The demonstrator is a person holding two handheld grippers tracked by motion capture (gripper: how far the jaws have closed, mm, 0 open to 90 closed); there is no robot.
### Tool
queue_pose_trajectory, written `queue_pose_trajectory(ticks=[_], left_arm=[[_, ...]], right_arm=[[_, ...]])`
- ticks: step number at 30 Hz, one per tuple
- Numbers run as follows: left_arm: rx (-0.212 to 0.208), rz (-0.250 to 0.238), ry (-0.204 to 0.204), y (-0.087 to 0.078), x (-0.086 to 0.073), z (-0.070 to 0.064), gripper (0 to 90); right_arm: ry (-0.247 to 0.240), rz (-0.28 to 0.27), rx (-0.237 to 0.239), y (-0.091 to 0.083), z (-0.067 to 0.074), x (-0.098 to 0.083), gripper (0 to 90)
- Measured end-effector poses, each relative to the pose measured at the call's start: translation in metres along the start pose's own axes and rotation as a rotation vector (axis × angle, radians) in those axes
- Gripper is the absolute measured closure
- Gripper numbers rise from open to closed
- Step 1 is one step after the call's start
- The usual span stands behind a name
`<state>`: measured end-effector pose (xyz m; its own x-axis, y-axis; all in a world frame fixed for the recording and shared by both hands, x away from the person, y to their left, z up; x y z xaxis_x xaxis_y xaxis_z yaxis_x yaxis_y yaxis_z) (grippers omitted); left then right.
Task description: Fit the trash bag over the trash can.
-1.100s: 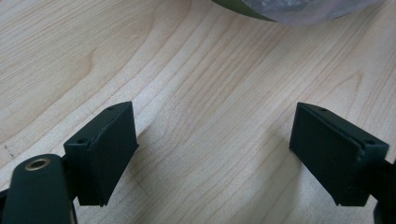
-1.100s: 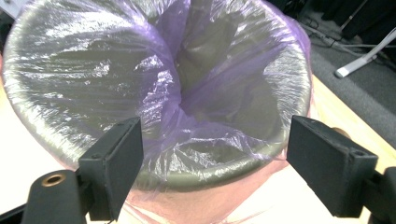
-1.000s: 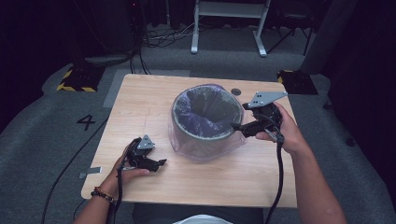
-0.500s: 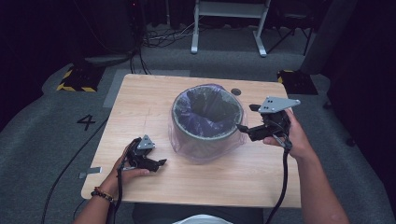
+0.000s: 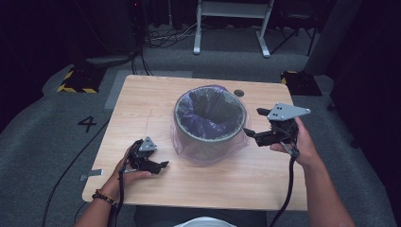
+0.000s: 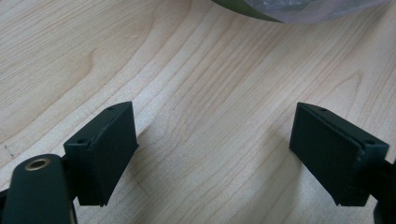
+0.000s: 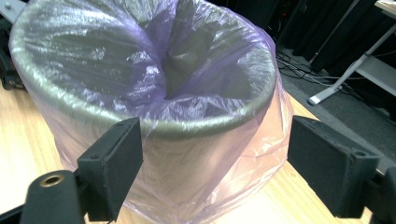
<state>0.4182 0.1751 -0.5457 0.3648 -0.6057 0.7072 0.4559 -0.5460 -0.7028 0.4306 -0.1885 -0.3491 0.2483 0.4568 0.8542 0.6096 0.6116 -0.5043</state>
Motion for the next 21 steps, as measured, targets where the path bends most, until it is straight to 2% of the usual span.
queue_pose_trajectory(ticks=[6,21], left_arm=[[0.000,0.000,0.000,0.000,0.000,0.000,14.6],[0.000,0.000,0.000,0.000,0.000,0.000,14.6]], right_arm=[[-0.004,0.006,-0.006,-0.001,0.000,-0.009,18.3],[0.025,0.032,-0.002,0.000,-0.003,-0.034,18.3]])
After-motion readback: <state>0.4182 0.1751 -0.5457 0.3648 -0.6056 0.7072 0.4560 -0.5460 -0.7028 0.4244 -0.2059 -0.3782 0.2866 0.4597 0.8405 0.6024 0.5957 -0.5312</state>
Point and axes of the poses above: each handheld gripper's, and its own axes: y roughly forward along the jaws, x roughly out of its top, z roughly to its left, the point moved 6 cm from there along y, roughly forward along the jaws, and after that the axes turned 7 degrees about y, right-handed, at the moved point
